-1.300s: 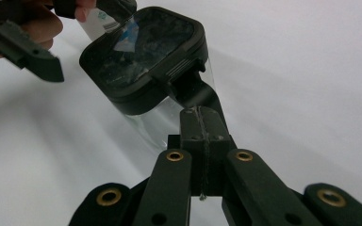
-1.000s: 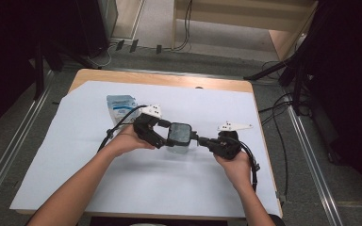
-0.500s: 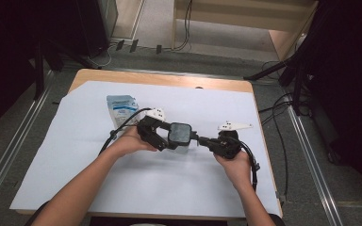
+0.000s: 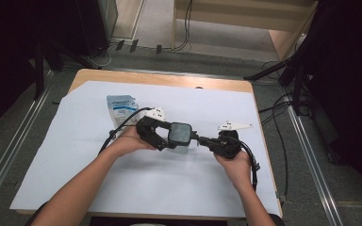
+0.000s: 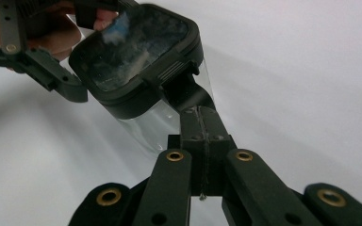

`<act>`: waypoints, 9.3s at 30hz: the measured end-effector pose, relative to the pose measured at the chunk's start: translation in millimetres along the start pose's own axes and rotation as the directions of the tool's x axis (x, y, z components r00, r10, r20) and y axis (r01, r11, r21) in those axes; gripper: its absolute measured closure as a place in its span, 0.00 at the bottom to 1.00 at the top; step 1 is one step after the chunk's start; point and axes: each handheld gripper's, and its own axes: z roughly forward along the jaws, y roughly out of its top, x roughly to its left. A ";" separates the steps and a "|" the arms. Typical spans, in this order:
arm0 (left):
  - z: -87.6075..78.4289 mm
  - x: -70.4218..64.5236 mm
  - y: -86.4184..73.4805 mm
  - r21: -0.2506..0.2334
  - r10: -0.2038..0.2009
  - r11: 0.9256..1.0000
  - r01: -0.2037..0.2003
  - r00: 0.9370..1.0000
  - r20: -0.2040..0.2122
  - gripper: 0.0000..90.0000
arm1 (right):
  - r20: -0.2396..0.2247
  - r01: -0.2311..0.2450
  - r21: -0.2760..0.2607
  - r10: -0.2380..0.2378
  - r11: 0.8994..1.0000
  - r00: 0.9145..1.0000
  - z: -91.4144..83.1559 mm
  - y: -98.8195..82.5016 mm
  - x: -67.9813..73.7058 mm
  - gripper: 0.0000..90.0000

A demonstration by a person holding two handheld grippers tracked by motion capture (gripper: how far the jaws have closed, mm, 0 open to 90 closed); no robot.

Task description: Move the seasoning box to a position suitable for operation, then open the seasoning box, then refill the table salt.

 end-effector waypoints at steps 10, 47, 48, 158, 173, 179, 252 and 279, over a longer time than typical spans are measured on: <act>-3.8 -0.4 0.9 0.000 0.011 1.000 -0.011 1.000 -0.002 0.18 | 0.001 0.003 0.005 -0.003 1.000 1.000 0.0 0.0 0.0 1.00; -27.3 1.2 28.6 0.032 -0.028 0.999 0.027 0.998 0.048 0.89 | -0.004 0.005 0.013 -0.005 1.000 1.000 -0.3 0.5 -0.3 1.00; -27.3 0.8 29.6 0.037 -0.029 0.999 0.028 0.998 0.046 0.91 | -0.005 0.005 0.015 -0.005 1.000 1.000 -0.2 0.6 -0.1 1.00; -54.1 -14.7 15.9 -0.066 -0.039 0.997 0.041 0.999 0.036 0.69 | -0.050 -0.025 0.034 0.027 0.999 0.998 9.7 -8.3 -2.7 1.00; -81.2 -14.3 -10.6 -0.051 -0.110 0.993 0.109 0.994 -0.025 0.52 | -0.037 -0.028 0.023 0.029 0.999 0.999 10.0 -5.1 -10.8 0.93; -94.9 -13.2 -19.7 -0.041 -0.136 0.990 0.134 0.989 -0.050 0.50 | -0.048 0.004 -0.029 -0.006 1.000 0.999 -7.4 -5.3 -9.0 0.82; -176.8 53.7 -42.9 -0.120 -0.172 0.980 0.158 0.979 -0.112 0.90 | 0.056 0.022 0.002 -0.022 1.000 0.998 -3.8 -12.6 -10.0 0.69; -167.3 20.9 -7.0 -0.156 -0.152 0.978 0.141 0.986 -0.062 1.00 | -0.039 0.086 -0.011 -0.087 0.996 0.995 -24.9 -16.6 44.8 0.73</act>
